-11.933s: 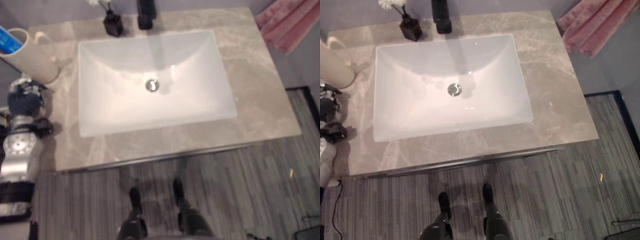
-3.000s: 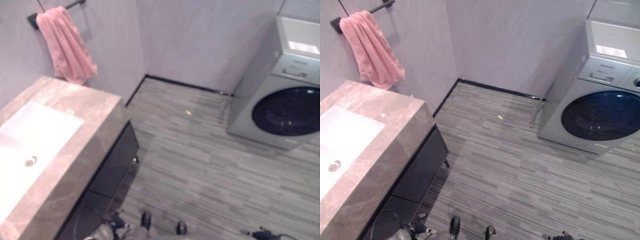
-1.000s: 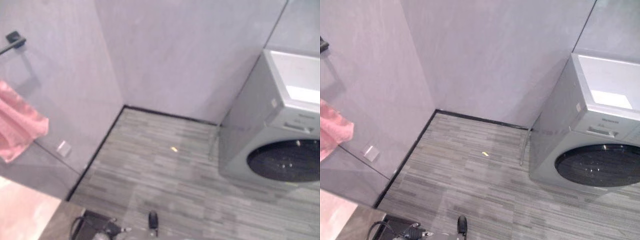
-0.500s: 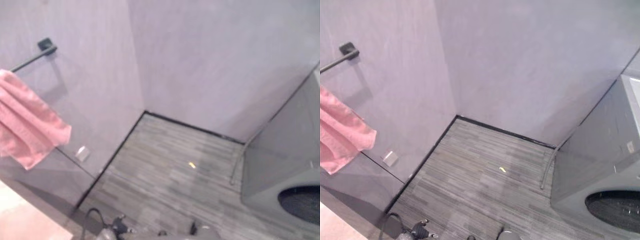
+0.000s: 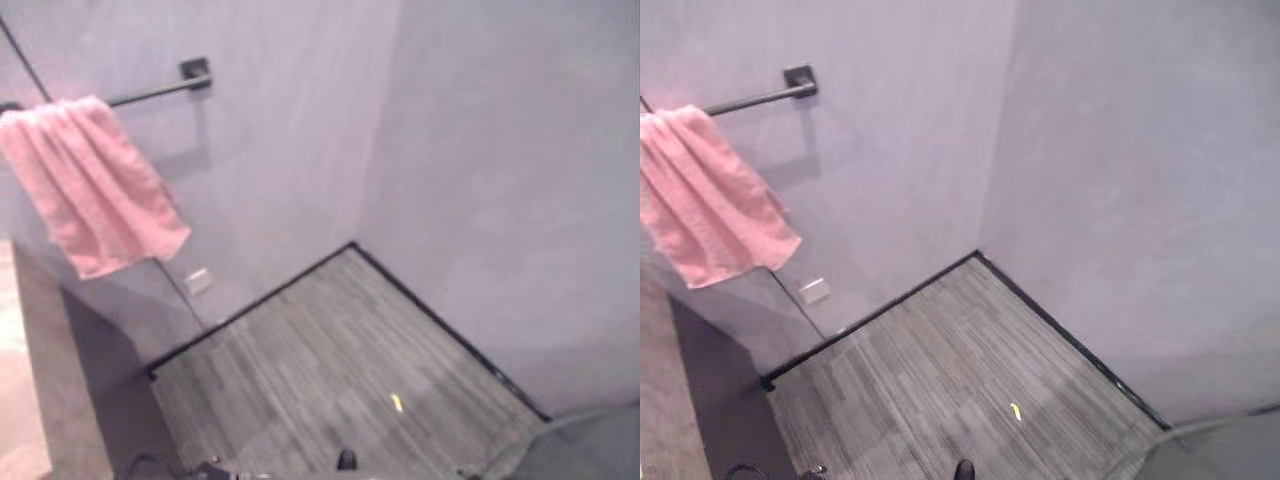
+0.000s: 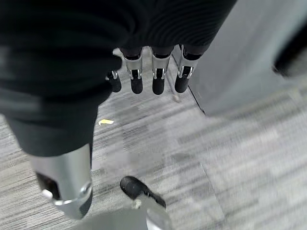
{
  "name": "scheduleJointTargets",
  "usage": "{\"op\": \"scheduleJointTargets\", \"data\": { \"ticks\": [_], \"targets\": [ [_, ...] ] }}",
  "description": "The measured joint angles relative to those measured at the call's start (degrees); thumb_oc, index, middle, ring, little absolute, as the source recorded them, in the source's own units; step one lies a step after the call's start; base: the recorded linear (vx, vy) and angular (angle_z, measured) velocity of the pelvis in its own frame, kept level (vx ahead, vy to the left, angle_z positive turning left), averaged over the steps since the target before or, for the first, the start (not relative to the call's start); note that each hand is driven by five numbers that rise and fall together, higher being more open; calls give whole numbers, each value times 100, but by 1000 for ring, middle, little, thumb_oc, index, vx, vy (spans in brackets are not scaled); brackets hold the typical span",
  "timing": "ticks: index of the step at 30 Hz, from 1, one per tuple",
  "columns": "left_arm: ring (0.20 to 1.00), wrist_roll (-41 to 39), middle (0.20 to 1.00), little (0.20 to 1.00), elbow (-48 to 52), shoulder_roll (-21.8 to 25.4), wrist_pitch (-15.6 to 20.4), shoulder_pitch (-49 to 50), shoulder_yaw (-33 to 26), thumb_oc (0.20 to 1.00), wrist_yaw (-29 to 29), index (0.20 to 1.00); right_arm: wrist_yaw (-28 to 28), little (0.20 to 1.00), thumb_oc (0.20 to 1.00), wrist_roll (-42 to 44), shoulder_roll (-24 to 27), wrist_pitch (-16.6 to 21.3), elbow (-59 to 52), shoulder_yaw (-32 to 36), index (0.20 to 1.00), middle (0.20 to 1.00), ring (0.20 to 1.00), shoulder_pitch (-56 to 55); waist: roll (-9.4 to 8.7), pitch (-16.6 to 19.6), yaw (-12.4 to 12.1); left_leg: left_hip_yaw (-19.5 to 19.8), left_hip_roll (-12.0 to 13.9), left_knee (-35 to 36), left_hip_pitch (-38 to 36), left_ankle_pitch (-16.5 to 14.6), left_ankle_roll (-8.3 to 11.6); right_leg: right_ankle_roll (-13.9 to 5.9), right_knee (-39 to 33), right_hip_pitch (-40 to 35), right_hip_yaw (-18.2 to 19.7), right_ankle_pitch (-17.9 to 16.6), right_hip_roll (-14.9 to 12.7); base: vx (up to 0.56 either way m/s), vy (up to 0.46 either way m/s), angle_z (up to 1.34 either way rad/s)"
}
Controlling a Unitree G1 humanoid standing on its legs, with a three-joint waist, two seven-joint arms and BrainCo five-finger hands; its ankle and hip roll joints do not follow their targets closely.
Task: Put brush and paste in cup on sink, flatten towel.
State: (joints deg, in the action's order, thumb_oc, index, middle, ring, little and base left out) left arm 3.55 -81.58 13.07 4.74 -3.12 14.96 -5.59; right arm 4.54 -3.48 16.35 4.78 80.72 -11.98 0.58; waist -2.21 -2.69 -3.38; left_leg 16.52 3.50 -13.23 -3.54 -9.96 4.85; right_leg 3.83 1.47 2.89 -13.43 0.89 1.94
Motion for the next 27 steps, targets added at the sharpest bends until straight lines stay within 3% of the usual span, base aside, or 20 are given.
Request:
{"op": "scheduleJointTargets", "data": {
  "ticks": [4,6,7,9,10,11,13,14,15,16,18,19,20,21,24,25,26,27],
  "targets": [
    [1000,-38,1000,1000,44,26,2,94,-3,1000,-37,1000,11,1000,1000,127,9,52,-6,-44,1000,1000,1000,25,-28,30,-15,-110,121,-2,25,68,82,97,176,16,-194,284,84,155,-157,28],
    [1000,-46,1000,1000,116,63,33,110,-42,1000,-42,1000,13,1000,1000,125,4,52,-17,-174,1000,1000,1000,25,-89,10,-28,-268,76,-516,277,101,158,183,134,-57,-226,327,70,33,-91,21],
    [1000,-119,1000,1000,112,81,79,-15,-66,1000,-36,1000,21,1000,1000,125,7,45,-54,-180,1000,1000,1000,16,-171,-26,16,-715,39,-1173,768,218,355,209,-45,-104,-427,311,-40,86,-98,56],
    [1000,-151,1000,1000,182,91,96,-149,-65,1000,-40,1000,23,1000,1000,124,2,32,-38,-250,1000,1000,1000,-64,-287,-102,132,-1969,226,-1338,1097,205,243,253,-365,-260,-822,122,-175,104,19,102],
    [1000,-141,1000,1000,378,95,72,-164,18,1000,-30,1000,20,1000,1000,111,31,17,94,-325,1000,1000,1000,-189,-210,-104,214,-2890,433,-667,1134,234,178,195,-506,-361,-1215,138,-193,50,107,141],
    [1000,-136,1000,1000,495,99,64,-129,72,1000,-27,1000,26,1000,1000,108,49,-1,103,-394,1000,1000,1000,-250,-206,-100,333,-3209,392,-85,1093,289,159,148,-610,-419,-1480,113,-208,64,120,165],
    [1000,-131,1000,1000,745,56,101,-200,144,1000,-31,1000,28,1000,1000,98,138,-74,183,-353,1000,1000,1000,-306,38,-155,338,-3334,276,829,1194,458,-66,50,-543,-398,-1858,162,-227,117,124,119],
    [1000,-116,1000,1000,781,56,106,-257,262,1000,-33,1000,45,1000,1000,99,189,-98,202,-343,1000,1000,1000,-255,115,-151,351,-3380,234,1058,1273,598,34,-95,-588,-393,-2027,230,-244,178,149,71],
    [1000,-84,1000,1000,746,46,87,-295,292,1000,-33,1000,58,1000,1000,99,214,-103,194,-339,1000,1000,1000,-250,137,-151,387,-3484,211,1215,1296,724,-8,-160,-617,-420,-2070,239,-270,247,199,58],
    [1000,-76,1000,1000,614,48,75,-266,287,1000,-37,1000,85,1000,1000,98,258,-135,185,-266,1000,1000,1000,-63,209,-129,354,-3746,219,1496,1193,926,-133,-247,-616,-478,-2059,237,-323,409,320,13],
    [1000,-139,1000,1000,429,39,61,-16,112,1000,-30,1000,117,1000,1000,93,343,-124,92,-194,1000,1000,1000,281,373,-106,325,-3677,146,1647,828,1424,-344,-424,-566,-690,-1828,265,-349,368,314,-43],
    [1000,-162,1000,1000,243,15,39,53,-107,1000,-39,1000,131,1000,1000,85,277,-137,97,-228,1000,1000,1000,352,294,-98,332,-3590,22,1713,588,1372,-441,-536,-522,-859,-1724,300,-483,285,308,-41],
    [1000,-221,1000,1000,364,4,39,160,-122,1000,-39,1000,136,1000,1000,64,253,-102,-148,-210,1000,1000,1000,285,326,-4,320,-3569,-71,1656,500,1199,-449,-628,-214,-829,-1676,445,-657,384,430,-18],
    [1000,-309,1000,1000,556,3,82,161,-168,1000,-35,1000,127,1000,1000,50,194,-74,-371,-259,1000,1000,1000,268,241,18,284,-3590,-222,1590,469,1011,-597,-709,146,-742,-1614,596,-899,282,342,2],
    [1000,-368,1000,1000,737,-71,132,67,63,1000,34,1000,108,1000,1000,-79,60,-26,-554,-262,1000,1000,1000,201,154,35,238,-3488,-631,1613,255,728,-969,-735,1607,-182,-938,680,-1462,333,592,15],
    [1000,-346,1000,1000,705,-62,87,25,310,1000,254,1000,14,1000,1000,-67,146,-125,-700,-137,1000,1000,1000,332,186,-79,227,-3441,-625,1567,187,662,-1056,-757,2751,148,-716,614,-1722,126,335,54],
    [1000,-260,1000,1000,943,154,63,19,1038,1000,801,1000,-117,1000,1000,-26,415,-312,-935,-131,1000,1000,1000,466,63,-57,301,-3252,-709,1451,168,532,-1068,-812,4301,792,-650,475,-2151,28,176,121],
    [1000,-190,1000,1000,1260,374,139,87,1203,1000,771,1000,151,1000,1000,-36,359,-65,-1246,-421,1000,1000,1000,448,-112,-121,359,-2938,-717,1413,145,547,-1067,-1082,4658,1472,39,515,-1865,91,227,134]
  ]
}}
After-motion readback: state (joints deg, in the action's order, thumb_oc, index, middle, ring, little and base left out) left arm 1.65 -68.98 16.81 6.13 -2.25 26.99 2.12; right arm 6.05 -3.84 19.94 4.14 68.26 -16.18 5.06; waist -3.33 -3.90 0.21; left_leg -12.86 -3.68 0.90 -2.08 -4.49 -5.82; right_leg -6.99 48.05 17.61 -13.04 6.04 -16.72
